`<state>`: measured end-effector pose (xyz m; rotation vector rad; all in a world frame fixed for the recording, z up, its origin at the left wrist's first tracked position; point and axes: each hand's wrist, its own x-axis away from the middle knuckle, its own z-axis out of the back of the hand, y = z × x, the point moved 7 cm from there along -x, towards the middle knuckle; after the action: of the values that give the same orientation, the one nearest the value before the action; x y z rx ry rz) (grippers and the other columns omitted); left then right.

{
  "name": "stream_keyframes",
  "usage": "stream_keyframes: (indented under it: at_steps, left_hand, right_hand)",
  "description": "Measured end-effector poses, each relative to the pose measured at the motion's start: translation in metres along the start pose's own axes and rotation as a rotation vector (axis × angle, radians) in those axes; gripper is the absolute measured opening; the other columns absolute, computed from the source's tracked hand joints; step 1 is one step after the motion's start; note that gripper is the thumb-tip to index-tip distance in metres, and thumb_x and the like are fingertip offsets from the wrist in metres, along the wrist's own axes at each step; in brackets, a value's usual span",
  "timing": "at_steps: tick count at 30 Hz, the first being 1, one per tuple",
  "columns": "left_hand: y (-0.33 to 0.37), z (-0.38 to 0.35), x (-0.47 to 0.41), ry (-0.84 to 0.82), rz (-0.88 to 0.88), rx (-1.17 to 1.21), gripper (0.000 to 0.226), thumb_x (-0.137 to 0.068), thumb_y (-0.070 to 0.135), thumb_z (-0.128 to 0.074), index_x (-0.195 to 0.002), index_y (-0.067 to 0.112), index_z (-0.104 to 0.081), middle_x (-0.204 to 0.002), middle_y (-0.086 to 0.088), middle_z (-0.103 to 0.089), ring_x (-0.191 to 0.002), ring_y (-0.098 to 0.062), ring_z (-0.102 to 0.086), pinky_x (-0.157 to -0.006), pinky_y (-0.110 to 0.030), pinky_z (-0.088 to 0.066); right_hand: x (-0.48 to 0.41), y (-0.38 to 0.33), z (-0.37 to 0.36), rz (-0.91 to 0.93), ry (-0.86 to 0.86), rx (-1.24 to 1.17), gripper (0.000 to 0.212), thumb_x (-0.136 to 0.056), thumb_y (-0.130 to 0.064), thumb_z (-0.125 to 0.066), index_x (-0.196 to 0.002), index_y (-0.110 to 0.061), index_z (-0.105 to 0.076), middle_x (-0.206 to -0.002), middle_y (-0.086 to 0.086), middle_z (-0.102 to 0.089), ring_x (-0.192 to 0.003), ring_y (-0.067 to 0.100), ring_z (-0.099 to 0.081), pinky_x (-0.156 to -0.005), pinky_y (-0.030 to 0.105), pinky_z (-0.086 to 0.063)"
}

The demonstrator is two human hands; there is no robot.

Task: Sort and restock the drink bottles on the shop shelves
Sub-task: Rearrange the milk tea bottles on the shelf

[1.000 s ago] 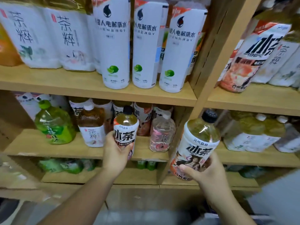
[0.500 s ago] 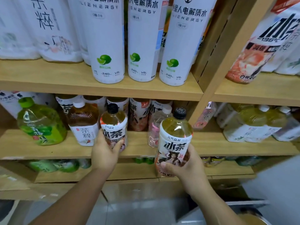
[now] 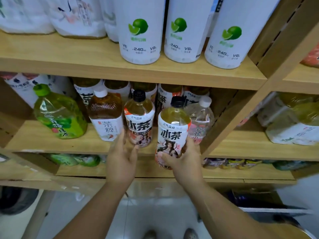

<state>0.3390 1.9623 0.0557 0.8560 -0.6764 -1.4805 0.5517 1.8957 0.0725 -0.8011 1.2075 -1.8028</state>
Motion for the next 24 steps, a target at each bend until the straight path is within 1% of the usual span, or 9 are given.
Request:
stream_keyframes:
  at_steps: [5, 8, 10, 12, 14, 17, 20, 22, 24]
  left_hand:
    - [0.0, 0.003, 0.007, -0.126, -0.026, 0.04, 0.062, -0.097, 0.028, -0.062, -0.155, 0.028, -0.038, -0.148, 0.007, -0.05, -0.128, -0.013, -0.056, -0.106, -0.047, -0.05]
    - [0.008, 0.004, 0.004, -0.15, -0.009, 0.129, 0.066, -0.099, 0.021, -0.062, -0.149, 0.048, -0.029, -0.139, 0.025, -0.047, -0.129, -0.004, -0.053, -0.11, -0.039, -0.047]
    - [0.013, 0.002, 0.002, -0.175, 0.015, 0.181, 0.063, -0.1, 0.022, -0.061, -0.143, 0.054, -0.029, -0.135, 0.031, -0.05, -0.127, 0.004, -0.053, -0.109, -0.033, -0.046]
    - [0.011, -0.003, 0.0, -0.2, 0.058, 0.251, 0.058, -0.101, 0.022, -0.06, -0.15, 0.044, -0.038, -0.139, 0.024, -0.057, -0.127, 0.006, -0.054, -0.11, -0.032, -0.046]
    - [0.012, -0.005, 0.001, -0.199, 0.082, 0.319, 0.063, -0.101, 0.023, -0.061, -0.157, 0.033, -0.035, -0.142, 0.017, -0.059, -0.128, 0.002, -0.056, -0.111, -0.032, -0.047]
    - [0.018, -0.006, 0.002, -0.187, 0.09, 0.409, 0.058, -0.1, 0.023, -0.063, -0.152, 0.035, -0.042, -0.138, 0.016, -0.063, -0.125, 0.004, -0.058, -0.103, -0.019, -0.049]
    - [0.018, -0.008, 0.005, -0.176, 0.107, 0.488, 0.054, -0.1, 0.02, -0.062, -0.149, 0.037, -0.045, -0.139, 0.016, -0.062, -0.125, 0.005, -0.058, -0.099, -0.012, -0.048]
    - [0.015, -0.009, 0.008, -0.174, 0.126, 0.525, 0.056, -0.102, 0.018, -0.059, -0.155, 0.028, -0.041, -0.141, 0.015, -0.059, -0.125, 0.009, -0.056, -0.1, -0.011, -0.047]
    - [0.012, -0.012, 0.013, -0.174, 0.124, 0.527, 0.056, -0.103, 0.016, -0.056, -0.156, 0.023, -0.039, -0.143, 0.016, -0.055, -0.119, 0.021, -0.052, -0.093, -0.002, -0.043]
  right_hand:
    - [-0.015, 0.004, -0.019, -0.03, 0.085, -0.037, 0.067, -0.07, -0.016, -0.093, -0.126, -0.021, -0.056, -0.102, -0.023, -0.068, -0.089, -0.022, -0.061, -0.069, -0.001, -0.046]
    - [-0.019, 0.004, -0.024, -0.031, 0.124, -0.024, 0.07, -0.07, -0.021, -0.093, -0.13, -0.022, -0.056, -0.105, -0.02, -0.07, -0.094, -0.015, -0.063, -0.078, 0.006, -0.051]
    - [-0.019, 0.004, -0.023, -0.029, 0.142, 0.024, 0.071, -0.068, -0.029, -0.094, -0.129, -0.025, -0.058, -0.106, -0.017, -0.072, -0.095, -0.01, -0.064, -0.076, 0.004, -0.049]
    - [-0.018, 0.002, -0.02, -0.006, 0.162, 0.116, 0.072, -0.065, -0.041, -0.094, -0.127, -0.031, -0.061, -0.109, -0.017, -0.069, -0.097, -0.016, -0.059, -0.075, 0.002, -0.045]
    - [-0.017, 0.0, -0.015, 0.017, 0.182, 0.248, 0.074, -0.062, -0.05, -0.093, -0.127, -0.032, -0.063, -0.115, -0.009, -0.061, -0.092, -0.026, -0.044, -0.072, 0.001, -0.035]
    - [-0.015, 0.004, -0.012, 0.0, 0.179, 0.338, 0.078, -0.06, -0.048, -0.095, -0.127, -0.026, -0.062, -0.121, -0.002, -0.057, -0.088, -0.012, -0.033, -0.077, 0.007, -0.031]
    - [-0.014, 0.006, -0.015, -0.02, 0.183, 0.261, 0.081, -0.059, -0.038, -0.098, -0.127, -0.023, -0.057, -0.127, -0.003, -0.056, -0.108, 0.003, -0.051, -0.094, 0.022, -0.046]
    - [-0.018, 0.006, -0.017, -0.043, 0.218, 0.166, 0.074, -0.059, -0.03, -0.099, -0.117, -0.026, -0.054, -0.123, -0.005, -0.056, -0.106, 0.008, -0.06, -0.097, 0.03, -0.055]
    - [-0.023, 0.002, -0.019, -0.051, 0.259, 0.145, 0.07, -0.059, -0.029, -0.1, -0.109, -0.025, -0.051, -0.118, -0.005, -0.055, -0.103, 0.01, -0.061, -0.095, 0.036, -0.057]
